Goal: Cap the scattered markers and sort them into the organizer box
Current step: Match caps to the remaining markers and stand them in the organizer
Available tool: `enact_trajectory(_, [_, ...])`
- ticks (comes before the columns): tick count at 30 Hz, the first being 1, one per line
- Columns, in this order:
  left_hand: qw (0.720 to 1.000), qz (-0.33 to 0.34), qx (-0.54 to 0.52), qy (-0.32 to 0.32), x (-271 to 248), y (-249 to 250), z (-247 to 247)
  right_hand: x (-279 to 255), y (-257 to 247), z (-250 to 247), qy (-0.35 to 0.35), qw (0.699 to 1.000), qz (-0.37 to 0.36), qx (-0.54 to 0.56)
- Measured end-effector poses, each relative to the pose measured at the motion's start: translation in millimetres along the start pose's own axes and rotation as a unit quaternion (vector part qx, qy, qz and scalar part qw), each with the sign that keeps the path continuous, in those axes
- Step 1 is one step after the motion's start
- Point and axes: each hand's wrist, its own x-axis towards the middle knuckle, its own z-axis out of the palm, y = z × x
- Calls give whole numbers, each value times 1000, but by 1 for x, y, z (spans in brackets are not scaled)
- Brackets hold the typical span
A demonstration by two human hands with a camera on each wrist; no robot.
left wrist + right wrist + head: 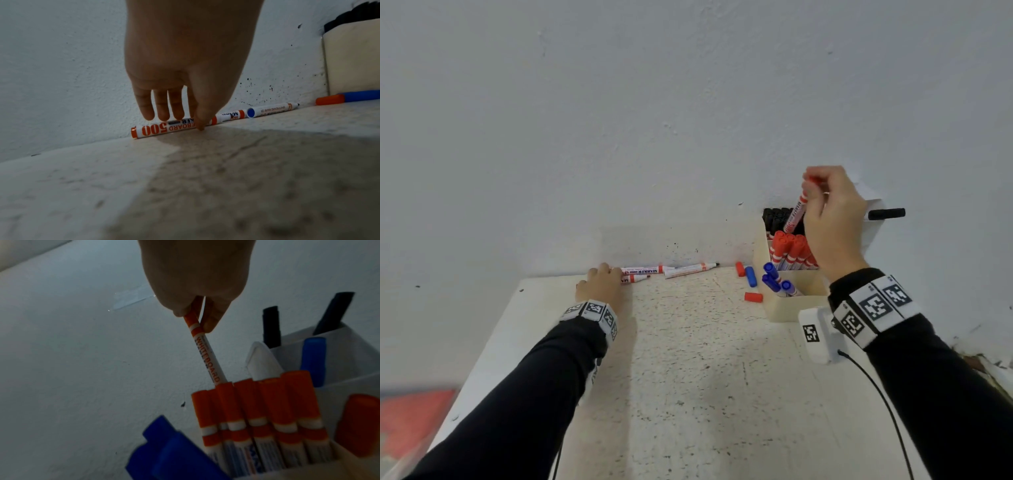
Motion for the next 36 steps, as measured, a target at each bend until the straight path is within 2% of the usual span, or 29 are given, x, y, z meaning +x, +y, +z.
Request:
enact_trajectory(3, [1000,0,-2,15,1,0,1,-1,16,-2,-30,999,15,-27])
enact_trajectory(7, [1000,19,-5,19,1,0,-3,-2,29,4,-103,987,58,-109])
enact_trajectory(9, [999,26,-18,17,1,1,-4,-2,35,7,-143,971,69,-177])
enact_trajectory(12, [999,38,-35,6,-1,3,-6,-3,39,12,-234,921,77,-302])
enact_trajectory(14, [998,43,-35,-11,-2,5,-7,-6,37,15,-261,911,96,-304])
enact_trajectory(16, [998,43,-38,-15,-3,7,-8,-9,33,17,-256,908,82,-320])
enact_trajectory(18, [998,46,-49,-6,-6,11,-8,-8,24,19,-222,923,51,-310])
enact_trajectory(20, [997,49,-60,1,-11,15,-10,-7,6,22,-186,951,25,-247])
enact_trajectory(22, [996,54,-74,6,-16,21,-10,-11,-21,29,-208,966,36,-149])
enact_trajectory(24, [994,71,-81,7,-19,27,-10,-23,-45,41,-270,959,53,-75])
enact_trajectory(26, [993,85,-83,15,-22,32,-9,-43,-52,59,-364,926,92,-47])
enact_trajectory(29, [990,94,-100,33,-26,36,-7,-74,-35,85,-494,849,164,-86])
enact_trajectory(32, [988,103,-113,28,-28,37,-4,-94,-13,97,-541,789,178,-229])
enact_trajectory(34, [987,105,-118,19,-28,36,-4,-100,-1,98,-542,747,163,-349])
enact_trajectory(36, [987,100,-125,14,-29,36,-5,-104,7,98,-535,721,168,-408])
